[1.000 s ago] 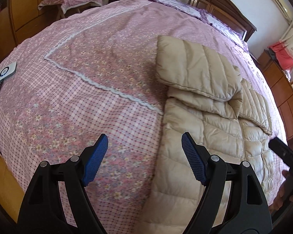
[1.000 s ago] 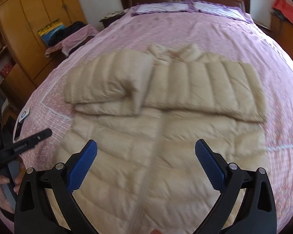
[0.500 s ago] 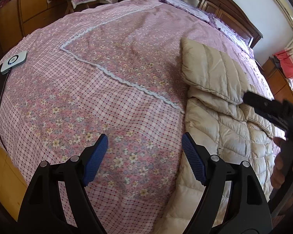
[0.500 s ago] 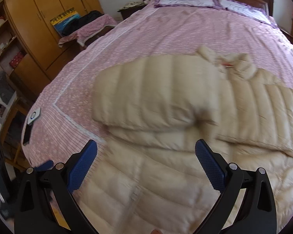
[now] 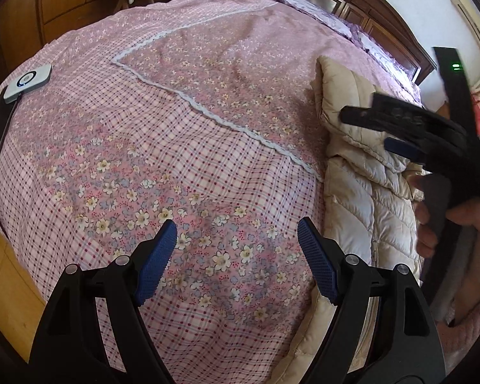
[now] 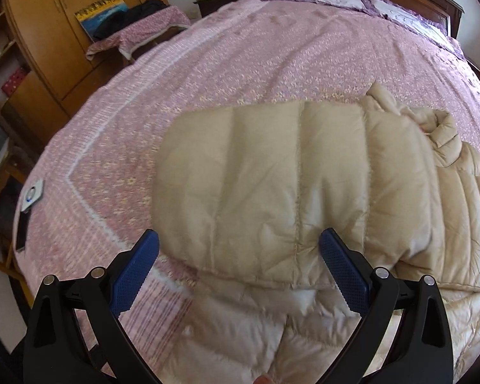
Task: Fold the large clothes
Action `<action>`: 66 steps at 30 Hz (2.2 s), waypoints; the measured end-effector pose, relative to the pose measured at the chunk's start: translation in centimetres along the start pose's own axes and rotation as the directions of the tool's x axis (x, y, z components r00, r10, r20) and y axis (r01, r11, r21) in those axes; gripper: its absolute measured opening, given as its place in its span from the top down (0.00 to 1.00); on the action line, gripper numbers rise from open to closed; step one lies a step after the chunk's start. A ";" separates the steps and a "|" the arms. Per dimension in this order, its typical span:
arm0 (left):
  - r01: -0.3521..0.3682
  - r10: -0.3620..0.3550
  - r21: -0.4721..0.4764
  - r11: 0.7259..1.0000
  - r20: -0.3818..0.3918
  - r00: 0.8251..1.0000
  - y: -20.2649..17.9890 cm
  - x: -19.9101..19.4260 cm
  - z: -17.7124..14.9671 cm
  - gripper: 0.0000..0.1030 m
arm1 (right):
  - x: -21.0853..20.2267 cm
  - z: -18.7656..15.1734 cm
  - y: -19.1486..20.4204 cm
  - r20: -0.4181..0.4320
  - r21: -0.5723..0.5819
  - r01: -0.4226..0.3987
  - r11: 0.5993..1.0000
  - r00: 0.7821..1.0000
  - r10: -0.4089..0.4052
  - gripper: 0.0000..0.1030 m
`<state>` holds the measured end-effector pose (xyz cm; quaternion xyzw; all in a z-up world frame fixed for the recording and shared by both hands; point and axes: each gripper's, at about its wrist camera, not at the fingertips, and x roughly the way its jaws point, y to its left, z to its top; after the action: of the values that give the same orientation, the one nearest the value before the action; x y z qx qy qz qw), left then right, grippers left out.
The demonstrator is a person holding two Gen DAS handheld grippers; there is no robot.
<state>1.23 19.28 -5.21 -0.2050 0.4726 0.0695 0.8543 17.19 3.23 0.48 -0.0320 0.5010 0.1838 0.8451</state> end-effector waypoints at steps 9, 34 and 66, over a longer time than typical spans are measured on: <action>0.032 -0.032 0.017 0.999 0.011 0.999 -1.4 -0.1 0.6 0.25 | 1.3 -0.8 -0.8 -0.034 -0.019 -0.011 1.000 0.999 0.011 0.77; 0.148 -0.160 0.293 0.945 0.020 0.987 -15.0 1.2 4.5 0.25 | -15.6 -7.5 -19.4 0.288 0.310 -0.115 0.944 0.957 0.022 0.91; 0.070 -0.076 0.378 0.923 0.002 0.997 -19.9 6.4 5.4 0.25 | -18.2 -12.5 -27.3 0.313 0.351 0.045 0.935 0.936 -0.163 0.52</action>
<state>15.12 2.99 -2.34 -0.0536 0.4621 -0.0529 0.8836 8.31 -30.23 6.34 0.1189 0.3705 0.0521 0.9197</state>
